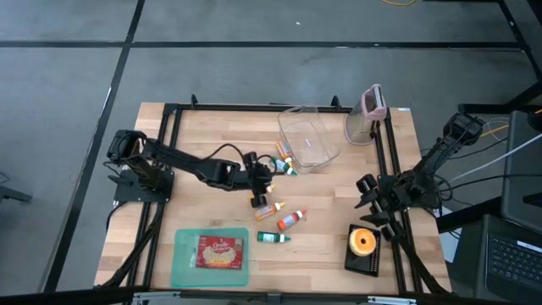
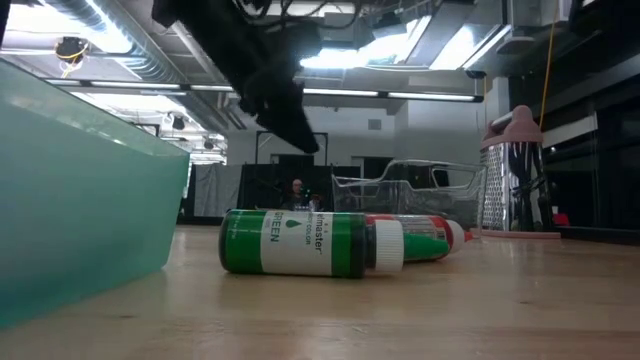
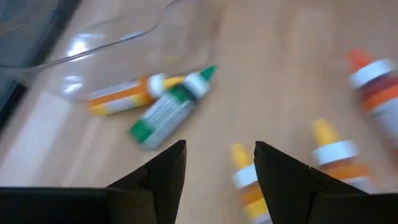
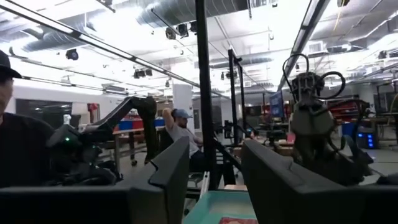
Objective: Pick & Place Food Item
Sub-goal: Put the middle orange food coloring into the transparent bin
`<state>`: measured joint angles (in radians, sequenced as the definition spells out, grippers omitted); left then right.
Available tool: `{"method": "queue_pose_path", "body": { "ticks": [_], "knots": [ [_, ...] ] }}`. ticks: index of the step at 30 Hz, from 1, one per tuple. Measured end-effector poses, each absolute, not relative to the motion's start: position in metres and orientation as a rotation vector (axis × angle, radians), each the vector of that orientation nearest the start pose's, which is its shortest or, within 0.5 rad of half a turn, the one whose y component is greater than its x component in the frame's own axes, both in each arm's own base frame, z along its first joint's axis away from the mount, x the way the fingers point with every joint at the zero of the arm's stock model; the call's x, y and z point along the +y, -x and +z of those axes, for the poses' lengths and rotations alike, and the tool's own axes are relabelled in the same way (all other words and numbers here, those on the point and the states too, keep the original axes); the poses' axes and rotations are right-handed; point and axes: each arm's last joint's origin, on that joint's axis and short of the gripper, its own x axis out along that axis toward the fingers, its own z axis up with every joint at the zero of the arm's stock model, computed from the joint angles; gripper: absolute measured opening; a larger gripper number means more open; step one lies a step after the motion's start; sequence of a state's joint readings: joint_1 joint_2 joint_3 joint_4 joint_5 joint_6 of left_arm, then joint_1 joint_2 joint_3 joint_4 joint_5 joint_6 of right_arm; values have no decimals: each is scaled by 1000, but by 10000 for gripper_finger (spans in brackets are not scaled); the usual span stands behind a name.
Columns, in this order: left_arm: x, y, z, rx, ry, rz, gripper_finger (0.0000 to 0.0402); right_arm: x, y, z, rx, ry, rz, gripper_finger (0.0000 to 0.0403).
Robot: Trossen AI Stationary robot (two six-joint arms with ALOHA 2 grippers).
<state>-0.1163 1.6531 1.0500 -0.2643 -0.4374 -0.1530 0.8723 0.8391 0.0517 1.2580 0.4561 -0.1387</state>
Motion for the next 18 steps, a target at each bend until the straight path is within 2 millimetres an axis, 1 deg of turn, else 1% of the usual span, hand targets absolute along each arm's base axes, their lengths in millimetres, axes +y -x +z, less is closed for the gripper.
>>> {"method": "queue_pose_path", "body": {
  "ticks": [2,4,6,8,12,15,18],
  "knots": [
    [-22,-336,202,849,-128,362,185,101,-101,211,-399,-156,382,146],
    [-18,-338,197,886,-116,307,185,101,-101,211,-398,-161,382,146],
    [-13,-340,189,917,-30,272,185,101,-101,211,-398,-161,382,146],
    [-7,-341,179,954,73,288,185,101,-101,211,-399,-161,382,146],
    [0,-346,160,996,141,343,185,101,-101,211,-401,-163,382,146],
    [-1,-355,159,985,209,325,185,101,-101,212,-403,-165,381,146],
    [-1,-362,161,974,236,331,185,101,-101,211,-400,-165,373,146]
  ]
}}
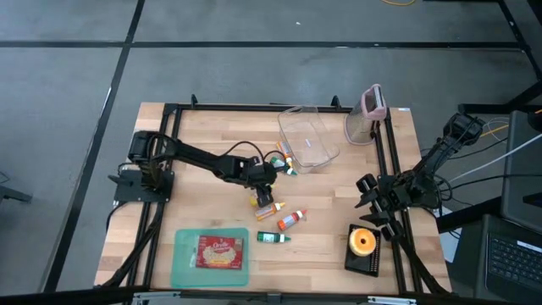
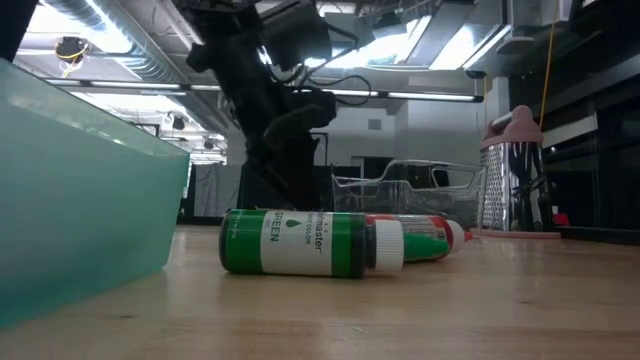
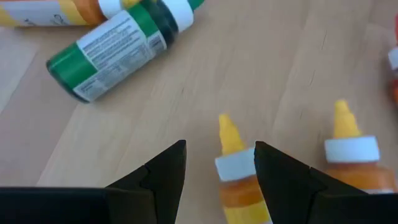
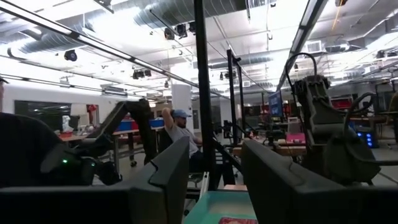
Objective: Pick & Place Food Item
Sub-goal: Put the middle orange food coloring into the transparent bin
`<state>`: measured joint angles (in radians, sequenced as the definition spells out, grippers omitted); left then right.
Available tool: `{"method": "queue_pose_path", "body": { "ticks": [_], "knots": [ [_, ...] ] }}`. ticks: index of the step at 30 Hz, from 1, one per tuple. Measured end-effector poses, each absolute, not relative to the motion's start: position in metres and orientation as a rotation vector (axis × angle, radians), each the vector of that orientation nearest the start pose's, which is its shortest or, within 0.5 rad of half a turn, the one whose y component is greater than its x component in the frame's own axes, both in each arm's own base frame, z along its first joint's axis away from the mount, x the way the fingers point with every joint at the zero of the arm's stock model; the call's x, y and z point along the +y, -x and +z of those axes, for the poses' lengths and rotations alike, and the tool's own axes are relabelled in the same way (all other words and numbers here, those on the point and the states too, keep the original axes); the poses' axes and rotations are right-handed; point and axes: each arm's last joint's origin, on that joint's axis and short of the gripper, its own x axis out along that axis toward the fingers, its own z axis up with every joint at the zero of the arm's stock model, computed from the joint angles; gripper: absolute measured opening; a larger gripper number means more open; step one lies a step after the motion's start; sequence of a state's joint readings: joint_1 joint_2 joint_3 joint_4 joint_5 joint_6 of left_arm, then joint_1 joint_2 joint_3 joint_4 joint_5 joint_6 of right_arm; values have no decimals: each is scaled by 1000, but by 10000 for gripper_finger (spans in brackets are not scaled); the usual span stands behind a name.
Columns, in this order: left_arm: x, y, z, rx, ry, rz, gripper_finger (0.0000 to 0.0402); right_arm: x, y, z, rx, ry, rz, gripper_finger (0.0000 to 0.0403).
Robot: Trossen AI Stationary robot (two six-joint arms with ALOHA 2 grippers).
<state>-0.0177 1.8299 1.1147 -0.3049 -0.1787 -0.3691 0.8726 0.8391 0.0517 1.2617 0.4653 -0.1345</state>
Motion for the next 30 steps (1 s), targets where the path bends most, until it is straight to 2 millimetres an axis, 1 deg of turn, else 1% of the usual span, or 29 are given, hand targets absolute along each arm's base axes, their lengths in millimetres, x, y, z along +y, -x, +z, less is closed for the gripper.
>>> {"method": "queue_pose_path", "body": {
  "ticks": [4,6,9,12,15,23,30],
  "knots": [
    [-2,-372,173,962,256,320,185,100,-102,211,-393,-171,352,146],
    [-2,-375,174,979,253,322,185,100,-102,211,-387,-179,352,146],
    [-2,-374,172,1019,251,332,185,100,-102,211,-387,-180,352,146],
    [-1,-371,165,1074,252,359,185,100,-102,211,-387,-181,352,146],
    [-1,-372,156,1094,248,371,185,100,-102,211,-387,-184,353,146],
    [-3,-376,138,1137,268,342,185,100,-102,211,-386,-188,354,146],
    [-3,-375,137,1150,266,346,184,100,-102,211,-380,-195,332,146]
  ]
}}
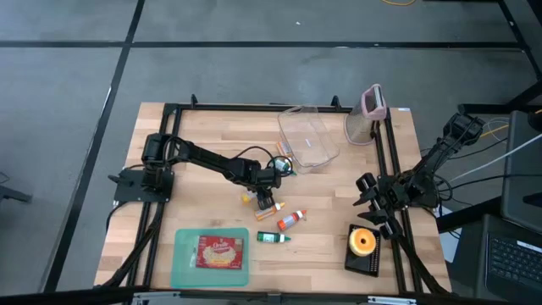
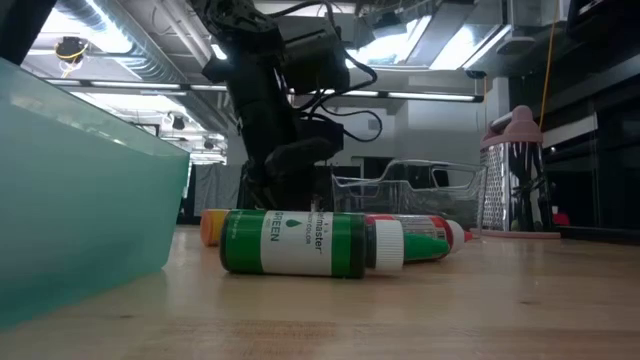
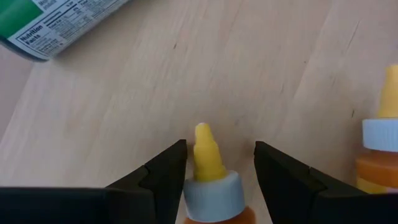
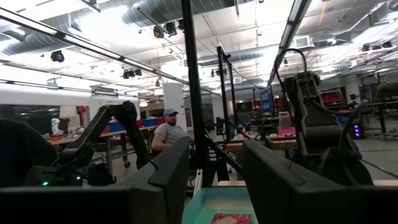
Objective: Pick & Place Food Item
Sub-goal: Put the middle orange food coloring into the transparent bin
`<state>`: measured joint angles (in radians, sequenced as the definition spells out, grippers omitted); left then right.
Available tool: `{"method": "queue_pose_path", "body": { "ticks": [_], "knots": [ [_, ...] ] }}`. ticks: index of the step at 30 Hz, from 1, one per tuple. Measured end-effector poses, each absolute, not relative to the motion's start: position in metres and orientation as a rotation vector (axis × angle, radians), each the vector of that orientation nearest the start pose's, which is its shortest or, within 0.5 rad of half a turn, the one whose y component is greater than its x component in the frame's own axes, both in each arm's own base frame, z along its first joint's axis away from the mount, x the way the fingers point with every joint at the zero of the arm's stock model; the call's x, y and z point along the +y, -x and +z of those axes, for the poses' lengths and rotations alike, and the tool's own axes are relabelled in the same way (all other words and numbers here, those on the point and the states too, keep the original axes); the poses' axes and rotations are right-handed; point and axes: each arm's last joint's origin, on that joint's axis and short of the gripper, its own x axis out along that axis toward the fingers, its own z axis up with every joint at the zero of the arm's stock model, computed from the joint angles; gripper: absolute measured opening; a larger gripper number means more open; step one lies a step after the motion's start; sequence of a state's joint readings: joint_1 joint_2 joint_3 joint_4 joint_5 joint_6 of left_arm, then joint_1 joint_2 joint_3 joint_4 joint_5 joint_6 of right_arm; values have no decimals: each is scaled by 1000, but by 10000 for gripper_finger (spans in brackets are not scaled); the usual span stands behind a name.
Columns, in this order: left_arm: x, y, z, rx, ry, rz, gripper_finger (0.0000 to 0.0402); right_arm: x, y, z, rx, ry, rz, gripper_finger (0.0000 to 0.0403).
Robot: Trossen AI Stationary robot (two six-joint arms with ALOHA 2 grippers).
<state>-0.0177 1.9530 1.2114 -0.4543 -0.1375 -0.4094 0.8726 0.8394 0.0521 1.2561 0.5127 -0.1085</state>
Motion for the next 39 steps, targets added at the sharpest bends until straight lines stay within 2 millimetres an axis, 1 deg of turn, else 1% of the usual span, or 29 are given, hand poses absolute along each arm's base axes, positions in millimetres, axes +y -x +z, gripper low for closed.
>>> {"method": "queue_pose_path", "body": {
  "ticks": [3,8,16,20,26,32,34,39],
  "knots": [
    [-3,-374,137,1164,249,344,168,100,-102,211,-380,-195,329,146],
    [-2,-373,137,1170,214,346,110,100,-102,211,-377,-213,332,146],
    [-2,-374,137,1171,179,318,110,100,-102,211,-377,-214,332,146],
    [-3,-378,144,1108,179,262,110,100,-102,211,-376,-214,333,146],
    [-5,-382,175,954,182,173,110,100,-102,210,-370,-210,333,146],
    [-4,-377,213,809,149,136,110,100,-102,210,-371,-214,334,146],
    [-5,-378,228,723,120,113,110,100,-102,210,-371,-213,334,146],
    [-6,-384,267,427,41,34,110,100,-103,210,-369,-221,336,146]
  ]
}}
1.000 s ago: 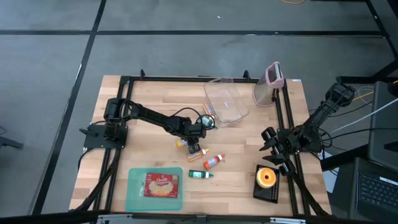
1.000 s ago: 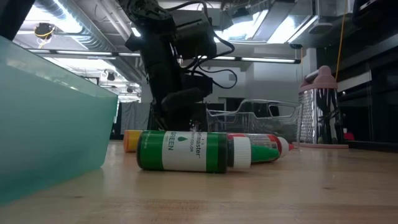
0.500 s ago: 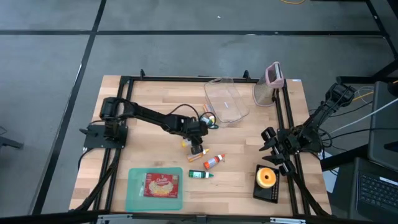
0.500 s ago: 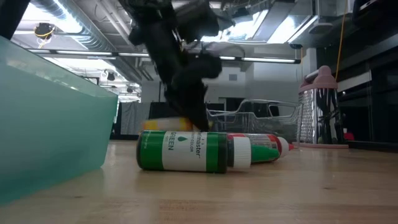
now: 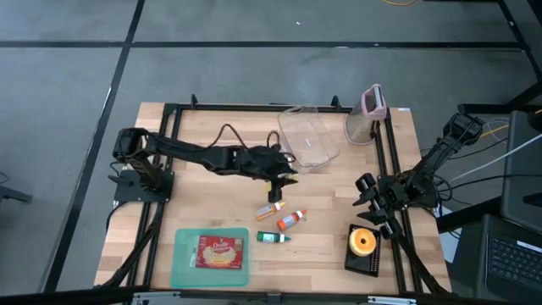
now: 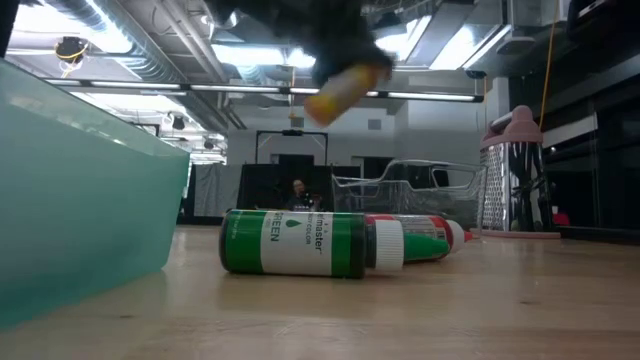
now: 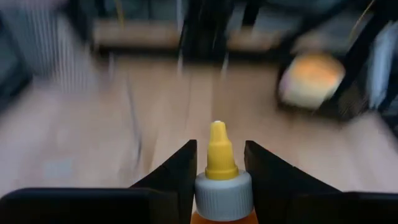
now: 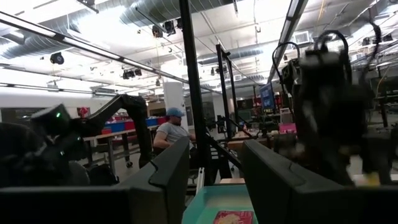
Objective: Pick & Place Food Item
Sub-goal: Put the middle orange food coloring into the transparent bin
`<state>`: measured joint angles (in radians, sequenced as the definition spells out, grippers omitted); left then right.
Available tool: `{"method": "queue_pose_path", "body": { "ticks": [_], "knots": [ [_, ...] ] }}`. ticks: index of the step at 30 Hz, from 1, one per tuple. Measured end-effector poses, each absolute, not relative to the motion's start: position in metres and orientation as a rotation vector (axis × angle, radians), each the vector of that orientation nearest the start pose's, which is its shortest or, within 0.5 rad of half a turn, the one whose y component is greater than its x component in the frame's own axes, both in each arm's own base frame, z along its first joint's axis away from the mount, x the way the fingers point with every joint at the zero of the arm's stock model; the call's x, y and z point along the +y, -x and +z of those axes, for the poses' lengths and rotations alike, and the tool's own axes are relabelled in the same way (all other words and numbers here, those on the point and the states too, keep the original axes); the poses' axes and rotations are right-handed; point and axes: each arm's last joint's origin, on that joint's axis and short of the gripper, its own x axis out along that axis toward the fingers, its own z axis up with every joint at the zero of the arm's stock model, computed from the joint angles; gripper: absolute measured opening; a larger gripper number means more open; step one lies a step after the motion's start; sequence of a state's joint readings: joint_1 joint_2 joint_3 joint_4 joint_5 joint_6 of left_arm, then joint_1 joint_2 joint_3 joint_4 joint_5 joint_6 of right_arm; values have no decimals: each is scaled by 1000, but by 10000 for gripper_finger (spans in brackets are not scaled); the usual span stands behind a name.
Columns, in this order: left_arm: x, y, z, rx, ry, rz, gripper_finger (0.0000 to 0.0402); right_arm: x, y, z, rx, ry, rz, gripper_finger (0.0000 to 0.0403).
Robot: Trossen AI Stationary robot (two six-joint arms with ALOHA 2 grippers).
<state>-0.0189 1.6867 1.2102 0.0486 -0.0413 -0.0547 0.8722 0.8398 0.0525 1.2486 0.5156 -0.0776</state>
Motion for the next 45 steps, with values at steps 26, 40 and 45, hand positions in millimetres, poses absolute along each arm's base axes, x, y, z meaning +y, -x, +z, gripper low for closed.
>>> {"method": "queue_pose_path", "body": {
  "ticks": [26,40,45],
  "knots": [
    [104,-418,241,-364,-237,83,110,100,-103,210,-358,-249,350,146],
    [185,-399,195,-408,-104,172,110,100,-104,206,-313,-273,295,146],
    [190,-399,188,-342,-74,187,110,99,-105,205,-301,-291,279,146]
  ]
}}
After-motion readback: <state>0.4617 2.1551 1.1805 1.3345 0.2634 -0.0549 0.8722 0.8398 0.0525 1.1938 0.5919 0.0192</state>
